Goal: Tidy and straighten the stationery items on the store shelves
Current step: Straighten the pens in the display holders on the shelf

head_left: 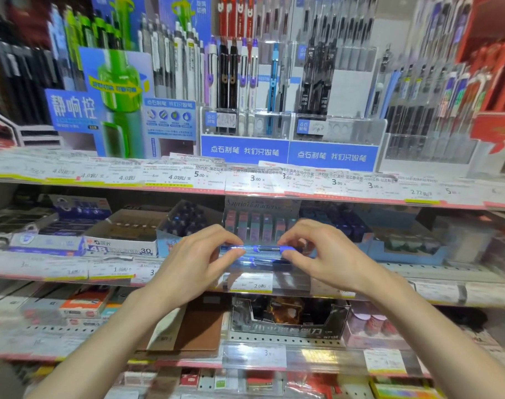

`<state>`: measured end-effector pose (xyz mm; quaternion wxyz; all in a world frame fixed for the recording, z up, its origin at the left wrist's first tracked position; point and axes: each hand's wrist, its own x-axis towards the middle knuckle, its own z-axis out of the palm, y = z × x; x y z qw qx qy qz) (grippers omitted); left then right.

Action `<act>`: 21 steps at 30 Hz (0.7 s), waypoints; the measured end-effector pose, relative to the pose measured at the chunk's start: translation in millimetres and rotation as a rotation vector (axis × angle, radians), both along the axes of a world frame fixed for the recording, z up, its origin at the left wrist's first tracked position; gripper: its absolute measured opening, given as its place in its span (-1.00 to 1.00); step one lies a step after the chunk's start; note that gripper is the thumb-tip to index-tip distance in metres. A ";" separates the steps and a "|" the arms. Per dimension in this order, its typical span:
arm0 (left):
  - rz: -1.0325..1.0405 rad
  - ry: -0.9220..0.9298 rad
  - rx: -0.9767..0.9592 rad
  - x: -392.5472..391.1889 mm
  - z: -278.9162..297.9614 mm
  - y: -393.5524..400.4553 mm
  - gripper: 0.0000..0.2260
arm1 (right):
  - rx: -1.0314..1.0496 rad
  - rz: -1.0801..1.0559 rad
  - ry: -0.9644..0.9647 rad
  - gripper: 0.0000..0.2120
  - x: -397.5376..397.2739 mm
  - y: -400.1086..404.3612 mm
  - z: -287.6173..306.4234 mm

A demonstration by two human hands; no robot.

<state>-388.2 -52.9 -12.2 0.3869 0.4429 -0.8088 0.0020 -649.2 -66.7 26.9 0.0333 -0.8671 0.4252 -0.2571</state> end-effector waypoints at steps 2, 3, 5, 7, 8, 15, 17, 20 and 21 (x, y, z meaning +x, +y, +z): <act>-0.019 0.032 -0.045 2.1 7.8 8.6 -0.79 | -0.028 0.027 0.001 -0.89 3.0 8.2 6.7; -0.032 0.042 -0.066 2.3 12.8 12.8 -0.80 | -0.044 0.039 0.004 -0.87 4.3 12.7 10.6; -0.053 0.057 -0.114 0.3 26.0 20.6 -0.85 | -0.100 0.065 0.009 -0.84 7.0 22.0 20.3; -0.060 0.093 -0.177 -3.7 42.0 25.1 -0.88 | -0.176 0.089 0.009 -0.82 9.4 29.8 32.4; -0.064 0.117 -0.204 -6.2 51.0 26.6 -0.89 | -0.213 0.097 0.005 -0.82 10.1 32.6 39.3; -0.080 0.237 -0.254 -28.1 109.8 19.6 -0.88 | -0.429 0.066 -0.072 -0.78 7.5 28.7 88.8; -0.090 0.238 -0.236 -36.6 123.6 12.3 -0.87 | -0.478 0.055 -0.075 -0.79 7.1 24.8 100.0; -0.089 0.253 -0.186 -49.2 140.1 -0.6 -0.87 | -0.534 0.032 -0.049 -0.83 2.3 18.0 114.1; -0.088 0.255 -0.166 -52.8 144.3 -4.8 -0.87 | -0.537 0.024 -0.035 -0.83 -1.3 15.6 117.5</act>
